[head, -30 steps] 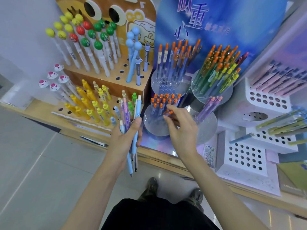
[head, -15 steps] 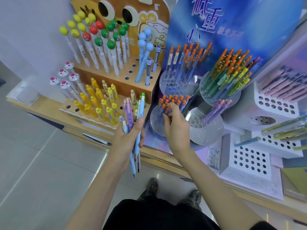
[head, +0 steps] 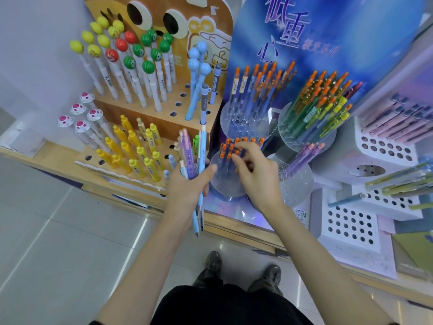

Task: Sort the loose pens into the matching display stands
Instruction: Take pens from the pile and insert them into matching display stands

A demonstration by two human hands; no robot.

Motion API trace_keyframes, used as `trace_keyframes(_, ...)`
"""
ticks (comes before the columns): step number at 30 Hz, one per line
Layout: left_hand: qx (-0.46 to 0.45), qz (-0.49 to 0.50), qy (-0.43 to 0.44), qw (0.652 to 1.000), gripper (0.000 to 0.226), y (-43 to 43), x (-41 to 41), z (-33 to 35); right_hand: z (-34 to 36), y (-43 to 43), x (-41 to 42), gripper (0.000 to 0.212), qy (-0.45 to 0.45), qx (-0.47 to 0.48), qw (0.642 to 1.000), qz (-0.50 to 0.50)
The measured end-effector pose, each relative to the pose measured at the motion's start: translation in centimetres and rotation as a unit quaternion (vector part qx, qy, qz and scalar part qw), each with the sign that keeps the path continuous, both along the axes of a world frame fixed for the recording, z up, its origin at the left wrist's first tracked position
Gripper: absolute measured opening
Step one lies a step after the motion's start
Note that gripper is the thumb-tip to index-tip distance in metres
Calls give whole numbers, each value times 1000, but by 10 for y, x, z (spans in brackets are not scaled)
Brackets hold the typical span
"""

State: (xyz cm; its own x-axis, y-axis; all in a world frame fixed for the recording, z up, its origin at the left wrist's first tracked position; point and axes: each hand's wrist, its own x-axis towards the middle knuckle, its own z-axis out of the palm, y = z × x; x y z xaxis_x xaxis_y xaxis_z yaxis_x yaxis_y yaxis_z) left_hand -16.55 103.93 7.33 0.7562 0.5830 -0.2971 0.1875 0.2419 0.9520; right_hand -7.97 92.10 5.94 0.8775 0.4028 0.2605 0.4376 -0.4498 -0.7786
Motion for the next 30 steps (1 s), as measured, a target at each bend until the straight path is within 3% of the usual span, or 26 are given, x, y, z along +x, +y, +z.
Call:
trace_keyframes(8,-13,7,6,1000,7,2,7,-4,-16,11,6,32,-96,-62,993,16)
trace_keyframes(11,-26,-12,1,1000,22,4,2,-4,-11,11,5,26,-116,-91,989,11)
trace_keyframes(14,-48,-57,-24,997,32,5,-4,0,8,9,-6,25,48,2,998,30)
trace_keyframes(16,-74,-89,-37,993,27,5,-8,2,26,10,-11,13,235,140,961,45)
trace_keyframes(18,-92,-123,-41,987,24,2,-10,4,38,10,-13,11,328,209,919,61)
trace_keyframes(23,-86,-116,-20,989,27,-13,-8,10,39,-4,-14,12,360,222,905,55)
trace_keyframes(27,-59,-89,22,994,9,-26,0,12,42,-30,-16,13,348,283,893,13)
trace_keyframes(30,-29,-115,36,992,14,-36,5,11,48,-53,-16,11,325,312,893,-21)
